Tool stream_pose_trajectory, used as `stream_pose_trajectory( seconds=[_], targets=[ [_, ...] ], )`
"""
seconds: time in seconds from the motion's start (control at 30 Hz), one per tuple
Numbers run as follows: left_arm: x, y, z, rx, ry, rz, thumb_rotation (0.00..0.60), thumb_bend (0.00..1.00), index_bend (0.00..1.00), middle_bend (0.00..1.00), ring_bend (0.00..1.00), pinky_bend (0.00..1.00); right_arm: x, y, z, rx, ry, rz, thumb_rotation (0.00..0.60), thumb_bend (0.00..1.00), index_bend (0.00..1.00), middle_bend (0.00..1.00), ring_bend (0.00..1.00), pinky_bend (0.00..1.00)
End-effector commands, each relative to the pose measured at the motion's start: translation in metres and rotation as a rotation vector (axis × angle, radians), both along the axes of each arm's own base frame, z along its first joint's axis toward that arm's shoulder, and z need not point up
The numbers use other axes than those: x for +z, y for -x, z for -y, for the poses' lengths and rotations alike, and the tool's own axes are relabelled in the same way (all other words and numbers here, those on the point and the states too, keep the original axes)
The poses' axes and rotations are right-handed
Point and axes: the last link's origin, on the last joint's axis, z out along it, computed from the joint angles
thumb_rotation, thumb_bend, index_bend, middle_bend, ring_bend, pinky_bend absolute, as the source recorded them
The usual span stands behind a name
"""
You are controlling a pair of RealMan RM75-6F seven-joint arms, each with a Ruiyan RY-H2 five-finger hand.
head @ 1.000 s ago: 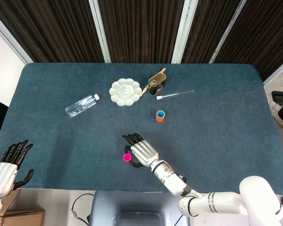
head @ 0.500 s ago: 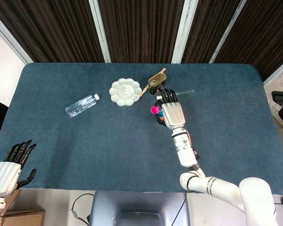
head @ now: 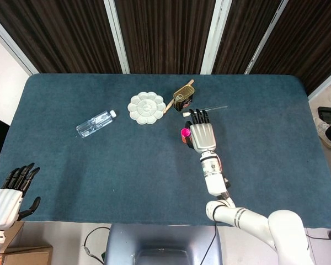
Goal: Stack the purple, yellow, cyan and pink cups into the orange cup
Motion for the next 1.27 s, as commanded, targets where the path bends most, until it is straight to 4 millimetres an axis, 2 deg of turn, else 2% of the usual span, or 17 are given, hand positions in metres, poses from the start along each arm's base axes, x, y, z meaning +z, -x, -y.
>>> stream_pose_trajectory(
  seconds=[0.03, 0.23, 0.3, 0.33, 0.43, 0.5, 0.57, 0.67, 0.77, 0.87, 0.97, 1.0, 1.07, 1.2, 1.27],
  targets=[
    [0.0, 0.0, 0.0, 0.002, 0.003, 0.0, 0.6, 0.4, 0.0, 0.0, 0.0, 0.1, -0.001, 0.002, 0.0, -0.006, 0.0, -0.004, 0.6, 0.55, 0.69, 0.19, 0.0, 0.0],
    [-0.001, -0.001, 0.001, -0.001, 0.004, -0.001, 0.6, 0.4, 0.0, 0.0, 0.0, 0.1, 0.0, 0.009, 0.001, -0.025, -0.007, -0.017, 0.6, 0.55, 0.67, 0.19, 0.0, 0.0],
    [-0.001, -0.001, 0.0, 0.001, 0.004, -0.001, 0.6, 0.4, 0.0, 0.0, 0.0, 0.1, -0.003, 0.014, 0.0, -0.048, -0.037, -0.037, 0.6, 0.55, 0.55, 0.17, 0.0, 0.0],
    [-0.001, -0.001, 0.0, 0.001, 0.005, -0.002, 0.6, 0.4, 0.0, 0.0, 0.0, 0.1, -0.004, 0.015, 0.0, -0.057, -0.048, -0.042, 0.6, 0.55, 0.39, 0.13, 0.0, 0.0],
    [-0.002, 0.0, 0.0, 0.002, 0.009, -0.004, 0.6, 0.4, 0.0, 0.0, 0.0, 0.1, 0.002, 0.015, -0.001, -0.061, -0.052, -0.016, 0.6, 0.54, 0.07, 0.03, 0.0, 0.0],
    [-0.002, 0.0, -0.001, 0.004, 0.01, -0.004, 0.6, 0.4, 0.0, 0.0, 0.0, 0.1, 0.011, 0.016, -0.005, -0.056, -0.051, 0.019, 0.6, 0.48, 0.0, 0.0, 0.0, 0.0],
    [-0.002, 0.0, -0.001, 0.003, 0.009, -0.005, 0.6, 0.4, 0.0, 0.0, 0.0, 0.1, 0.024, 0.018, -0.013, -0.042, -0.054, 0.042, 0.6, 0.4, 0.0, 0.0, 0.0, 0.0],
    [-0.002, 0.0, 0.0, 0.001, 0.007, -0.004, 0.6, 0.4, 0.0, 0.0, 0.0, 0.1, 0.056, 0.03, -0.045, 0.001, -0.045, 0.074, 0.6, 0.36, 0.0, 0.0, 0.0, 0.0],
    [-0.002, -0.001, -0.001, -0.003, 0.006, -0.006, 0.6, 0.4, 0.0, 0.0, 0.0, 0.1, 0.091, 0.06, -0.109, 0.015, -0.091, 0.045, 0.6, 0.36, 0.0, 0.0, 0.0, 0.0],
    [-0.004, -0.001, -0.001, -0.004, 0.002, -0.017, 0.6, 0.4, 0.0, 0.0, 0.0, 0.1, 0.133, 0.108, -0.192, -0.092, -0.14, -0.061, 0.6, 0.36, 0.0, 0.0, 0.0, 0.0],
    [-0.008, -0.001, -0.002, -0.006, 0.004, -0.029, 0.6, 0.42, 0.0, 0.0, 0.0, 0.1, 0.161, 0.142, -0.239, -0.179, -0.083, -0.124, 0.6, 0.35, 0.0, 0.0, 0.0, 0.0],
    [-0.01, -0.003, -0.003, -0.014, 0.009, -0.033, 0.6, 0.43, 0.0, 0.0, 0.0, 0.1, 0.169, 0.153, -0.25, -0.204, -0.052, -0.107, 0.6, 0.35, 0.0, 0.0, 0.0, 0.0],
    [-0.015, -0.004, -0.004, -0.023, 0.017, -0.038, 0.6, 0.43, 0.0, 0.0, 0.0, 0.09, 0.177, 0.166, -0.256, -0.239, -0.038, -0.105, 0.6, 0.34, 0.0, 0.0, 0.0, 0.0],
    [-0.024, -0.005, -0.007, -0.025, 0.021, -0.063, 0.6, 0.43, 0.0, 0.0, 0.0, 0.09, 0.195, 0.162, -0.257, -0.171, 0.009, -0.061, 0.6, 0.33, 0.0, 0.0, 0.0, 0.0],
    [-0.026, -0.005, -0.006, -0.016, 0.023, -0.076, 0.6, 0.43, 0.0, 0.0, 0.0, 0.09, 0.194, 0.161, -0.259, -0.164, 0.02, -0.063, 0.6, 0.33, 0.0, 0.0, 0.0, 0.0]
  ],
)
